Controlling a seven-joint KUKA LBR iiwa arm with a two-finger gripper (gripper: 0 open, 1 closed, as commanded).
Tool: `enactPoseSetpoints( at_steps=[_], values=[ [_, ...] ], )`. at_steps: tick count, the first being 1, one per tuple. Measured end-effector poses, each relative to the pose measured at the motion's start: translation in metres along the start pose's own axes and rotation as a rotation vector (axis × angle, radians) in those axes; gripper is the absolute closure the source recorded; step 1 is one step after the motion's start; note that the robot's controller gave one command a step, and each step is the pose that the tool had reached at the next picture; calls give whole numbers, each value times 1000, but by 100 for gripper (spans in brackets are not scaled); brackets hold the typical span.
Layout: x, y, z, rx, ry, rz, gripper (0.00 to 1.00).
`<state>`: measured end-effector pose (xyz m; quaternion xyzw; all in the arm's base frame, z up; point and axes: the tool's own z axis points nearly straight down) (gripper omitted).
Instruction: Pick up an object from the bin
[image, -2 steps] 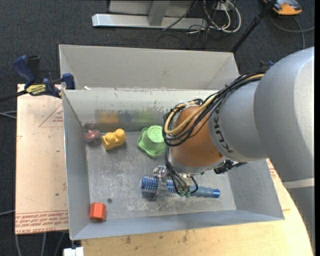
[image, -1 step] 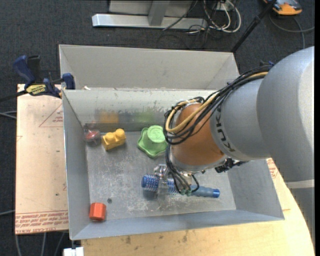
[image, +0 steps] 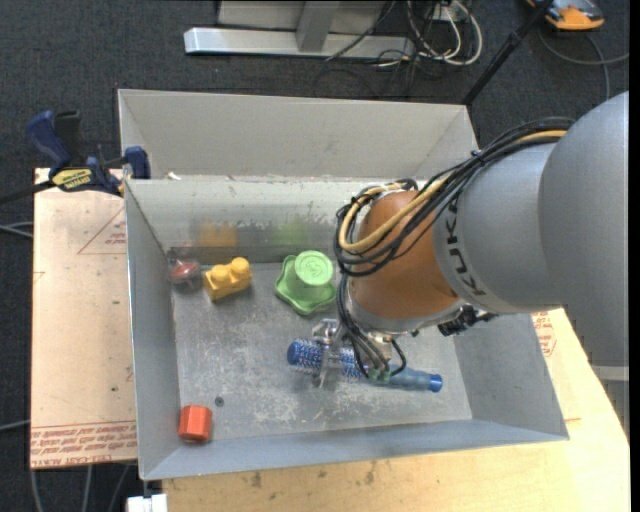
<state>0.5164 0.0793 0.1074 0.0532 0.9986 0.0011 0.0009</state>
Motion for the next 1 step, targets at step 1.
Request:
enactPoseSetpoints(
  at_steps=[1],
  values=[
    [-2, 1, -90, -1, -6, -2, 100]
  ],
)
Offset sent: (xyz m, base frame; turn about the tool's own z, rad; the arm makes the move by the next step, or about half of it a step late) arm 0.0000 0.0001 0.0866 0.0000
